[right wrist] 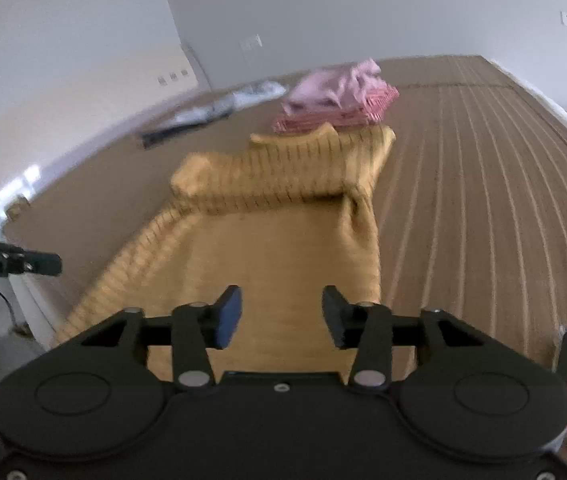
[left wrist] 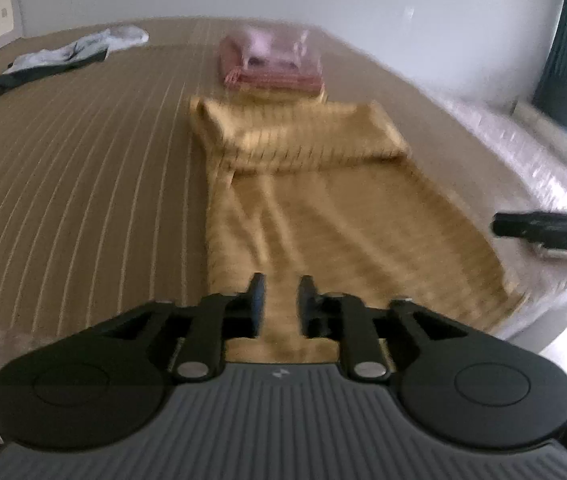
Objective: Fold clothes
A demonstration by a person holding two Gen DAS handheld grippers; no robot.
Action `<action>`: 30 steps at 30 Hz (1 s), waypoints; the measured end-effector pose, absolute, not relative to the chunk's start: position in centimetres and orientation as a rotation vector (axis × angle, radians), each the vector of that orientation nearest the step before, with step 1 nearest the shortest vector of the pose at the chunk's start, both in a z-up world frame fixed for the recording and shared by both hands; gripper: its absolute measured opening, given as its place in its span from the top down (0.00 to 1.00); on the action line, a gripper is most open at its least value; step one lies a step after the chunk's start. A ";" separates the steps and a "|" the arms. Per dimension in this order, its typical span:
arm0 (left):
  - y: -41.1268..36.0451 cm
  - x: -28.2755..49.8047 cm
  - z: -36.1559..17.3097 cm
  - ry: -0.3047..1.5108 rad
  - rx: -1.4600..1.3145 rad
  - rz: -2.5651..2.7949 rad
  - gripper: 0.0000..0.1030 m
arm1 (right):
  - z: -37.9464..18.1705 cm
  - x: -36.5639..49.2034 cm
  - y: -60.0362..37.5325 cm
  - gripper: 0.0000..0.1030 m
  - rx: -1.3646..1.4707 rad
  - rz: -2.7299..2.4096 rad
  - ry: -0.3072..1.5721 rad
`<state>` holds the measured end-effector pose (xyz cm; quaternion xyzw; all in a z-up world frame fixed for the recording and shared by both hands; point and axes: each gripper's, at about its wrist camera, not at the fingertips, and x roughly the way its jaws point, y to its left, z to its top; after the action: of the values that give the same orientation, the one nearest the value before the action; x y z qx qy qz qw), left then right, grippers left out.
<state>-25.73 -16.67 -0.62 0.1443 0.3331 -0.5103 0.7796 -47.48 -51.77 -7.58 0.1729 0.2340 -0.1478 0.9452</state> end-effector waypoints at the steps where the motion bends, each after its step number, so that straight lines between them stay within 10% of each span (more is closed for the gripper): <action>1: -16.6 -25.9 -1.0 0.727 0.335 -1.096 0.55 | -7.9 -47.7 -51.4 0.39 0.348 -0.307 0.498; 3: -16.6 -26.3 -1.8 0.748 0.369 -1.083 0.40 | -8.5 -48.4 -50.8 0.35 0.341 -0.321 0.521; 24: -18.8 -27.6 -6.9 0.856 0.505 -0.975 0.38 | -11.5 -49.6 -48.3 0.28 0.271 -0.405 0.651; 30: -19.4 -28.1 -6.7 0.843 0.494 -0.979 0.52 | -12.0 -48.3 -46.7 0.73 0.168 -0.385 0.638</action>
<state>-28.07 -19.39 -6.75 0.2278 0.3887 -0.4512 0.7703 -48.33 -46.65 -11.98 0.0818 0.3113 -0.1878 0.9280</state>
